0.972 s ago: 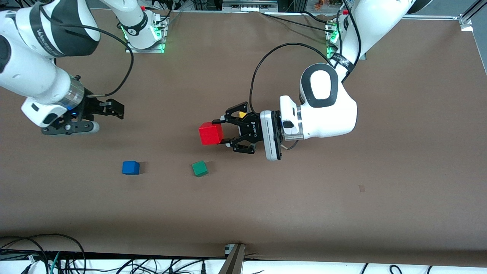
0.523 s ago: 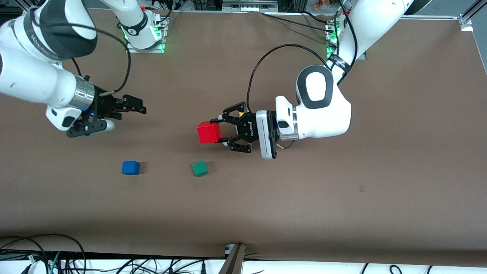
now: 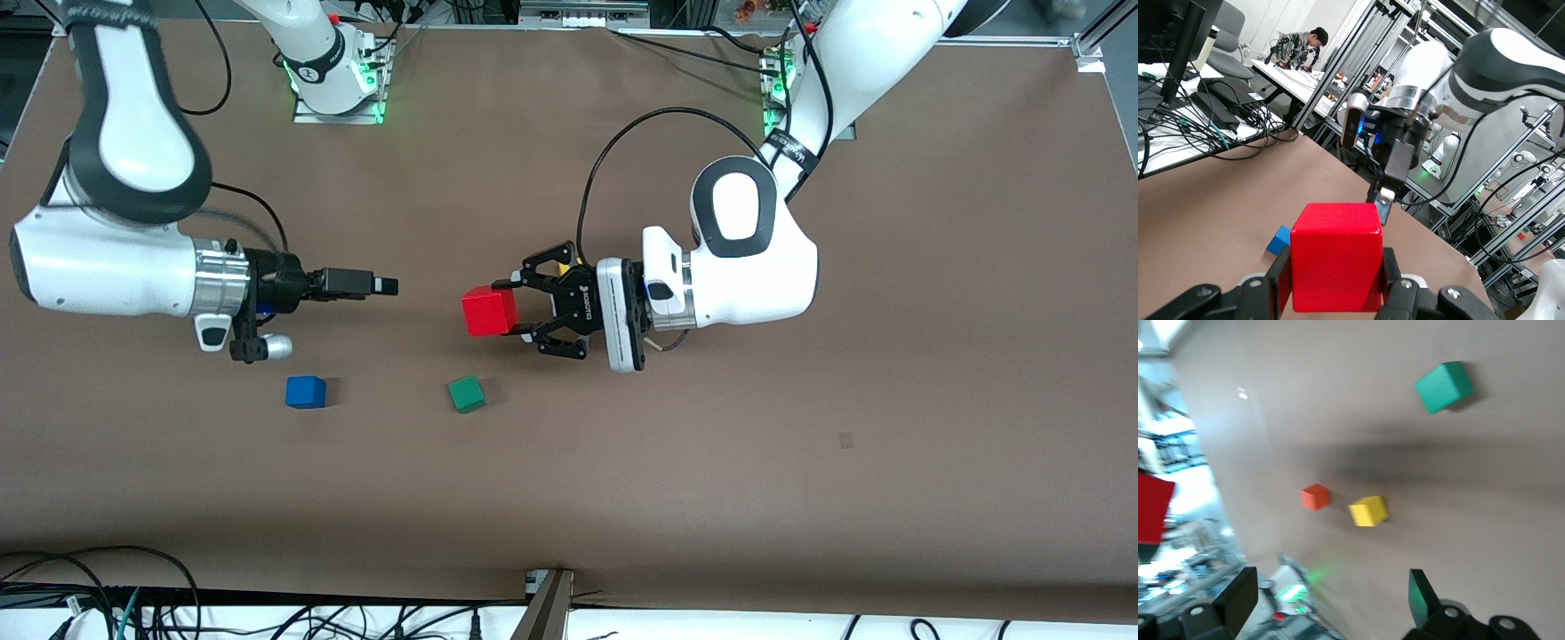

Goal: Pass red block to right arm, stack on blue
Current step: 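Reach the right gripper toward the red cube held by the left gripper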

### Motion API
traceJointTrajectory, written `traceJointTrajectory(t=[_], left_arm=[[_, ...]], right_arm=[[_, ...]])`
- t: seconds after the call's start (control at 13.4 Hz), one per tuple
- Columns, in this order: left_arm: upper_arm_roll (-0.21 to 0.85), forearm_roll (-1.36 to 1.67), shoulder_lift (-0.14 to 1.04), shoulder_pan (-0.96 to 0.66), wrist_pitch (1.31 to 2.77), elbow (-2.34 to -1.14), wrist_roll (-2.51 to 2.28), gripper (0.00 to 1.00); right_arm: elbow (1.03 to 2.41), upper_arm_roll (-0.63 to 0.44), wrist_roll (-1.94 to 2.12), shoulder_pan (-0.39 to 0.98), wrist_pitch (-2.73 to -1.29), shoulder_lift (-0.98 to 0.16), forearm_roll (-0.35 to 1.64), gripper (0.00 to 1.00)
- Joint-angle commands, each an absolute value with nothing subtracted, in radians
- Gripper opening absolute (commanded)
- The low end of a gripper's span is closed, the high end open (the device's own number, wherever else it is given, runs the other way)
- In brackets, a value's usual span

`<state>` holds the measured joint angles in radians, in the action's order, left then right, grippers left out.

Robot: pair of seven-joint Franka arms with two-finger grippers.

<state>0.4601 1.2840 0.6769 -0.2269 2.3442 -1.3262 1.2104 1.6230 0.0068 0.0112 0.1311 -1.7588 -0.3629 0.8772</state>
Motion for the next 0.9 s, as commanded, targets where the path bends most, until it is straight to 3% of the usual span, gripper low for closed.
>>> traceJointTrajectory(t=[0.0,0.3,0.6,0.82], left_arm=[[0.460,1.322,0.672,-0.230,2.353,-1.336,1.255,0.00],[0.460,1.328,0.683,-0.235,2.355,-1.333,1.258,0.00],[0.460,1.335,0.683,-0.233,2.359,-1.333,1.261,0.00],[0.460,1.332,0.701,-0.239,2.378,-1.328,1.262,0.00]], right_arm=[[1.600,0.011,0.020,0.114,-1.740,-0.397,1.006,1.00],[1.600,0.012,0.021,0.113,-1.724,-0.471,1.302,1.00],[1.600,0.014,0.017,0.114,-1.614,-0.569,1.599,1.00],[1.601,0.021,0.017,0.126,-1.575,-0.606,1.706,1.00]])
